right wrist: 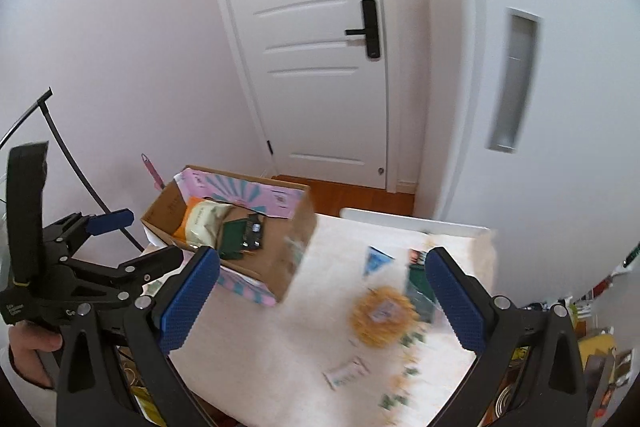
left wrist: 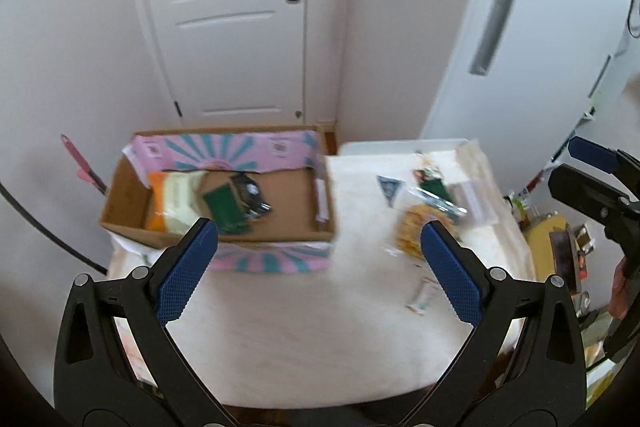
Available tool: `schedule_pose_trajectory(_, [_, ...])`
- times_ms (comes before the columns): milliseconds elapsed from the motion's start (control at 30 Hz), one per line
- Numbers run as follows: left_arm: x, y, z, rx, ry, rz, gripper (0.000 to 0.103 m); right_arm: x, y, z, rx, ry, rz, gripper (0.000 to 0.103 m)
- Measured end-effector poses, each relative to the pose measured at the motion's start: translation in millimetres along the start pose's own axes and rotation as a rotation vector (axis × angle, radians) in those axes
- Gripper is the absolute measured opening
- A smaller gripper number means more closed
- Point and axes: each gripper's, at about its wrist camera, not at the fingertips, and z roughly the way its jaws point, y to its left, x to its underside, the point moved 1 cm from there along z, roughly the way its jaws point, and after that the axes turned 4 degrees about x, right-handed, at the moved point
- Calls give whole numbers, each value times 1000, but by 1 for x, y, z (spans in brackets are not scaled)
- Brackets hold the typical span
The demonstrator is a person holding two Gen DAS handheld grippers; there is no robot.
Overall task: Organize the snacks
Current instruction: 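Move the left tool to the table and grasp the wrapped waffle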
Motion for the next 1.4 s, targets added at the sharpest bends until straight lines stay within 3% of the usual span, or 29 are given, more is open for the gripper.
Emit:
schedule_pose_trajectory(333, [44,-65,19,32,64,6,101,58,-68,-26,92,39,18,102])
schedule_pose_trajectory(567, [49,-93,44,88,118,117,101,90,-91,-28,122,76,105,102])
schedule_pose_trajectory(800, [38,-119,121,205,242,222,101,101,-101,-28,180,95,148,102])
schedule_pose_trajectory(1100, [48,-137,229,223,388,357,101,119,-109,3,222,160,250,102])
schedule_pose_trajectory(1400, [54,-134,273,248,450,379,101,127,-115,38,248,200,327,102])
